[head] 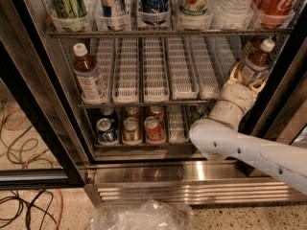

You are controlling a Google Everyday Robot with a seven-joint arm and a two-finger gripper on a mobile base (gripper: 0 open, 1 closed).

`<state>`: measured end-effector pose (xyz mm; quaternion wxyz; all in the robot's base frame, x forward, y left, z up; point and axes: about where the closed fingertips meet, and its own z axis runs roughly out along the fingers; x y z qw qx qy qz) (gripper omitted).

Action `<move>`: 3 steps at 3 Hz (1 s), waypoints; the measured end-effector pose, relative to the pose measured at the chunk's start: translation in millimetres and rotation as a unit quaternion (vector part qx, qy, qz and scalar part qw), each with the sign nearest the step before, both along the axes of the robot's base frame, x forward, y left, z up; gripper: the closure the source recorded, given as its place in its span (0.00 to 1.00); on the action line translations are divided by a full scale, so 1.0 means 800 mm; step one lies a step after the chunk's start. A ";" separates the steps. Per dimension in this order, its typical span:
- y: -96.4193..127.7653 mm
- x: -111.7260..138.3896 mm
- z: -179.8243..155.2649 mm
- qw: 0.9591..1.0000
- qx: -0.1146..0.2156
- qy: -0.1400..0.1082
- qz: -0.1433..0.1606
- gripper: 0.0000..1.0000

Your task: Pick blue plastic bottle from middle shelf of fridge

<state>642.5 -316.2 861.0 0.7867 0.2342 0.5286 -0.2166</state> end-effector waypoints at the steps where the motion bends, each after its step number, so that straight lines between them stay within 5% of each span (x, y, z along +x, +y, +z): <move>1: 0.000 0.000 0.000 1.000 0.000 0.000 0.000 1.00; 3: 0.010 -0.012 0.013 0.999 -0.012 -0.017 0.029 1.00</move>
Offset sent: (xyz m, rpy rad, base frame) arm 0.0000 0.0000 0.0000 0.0000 0.0000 0.0000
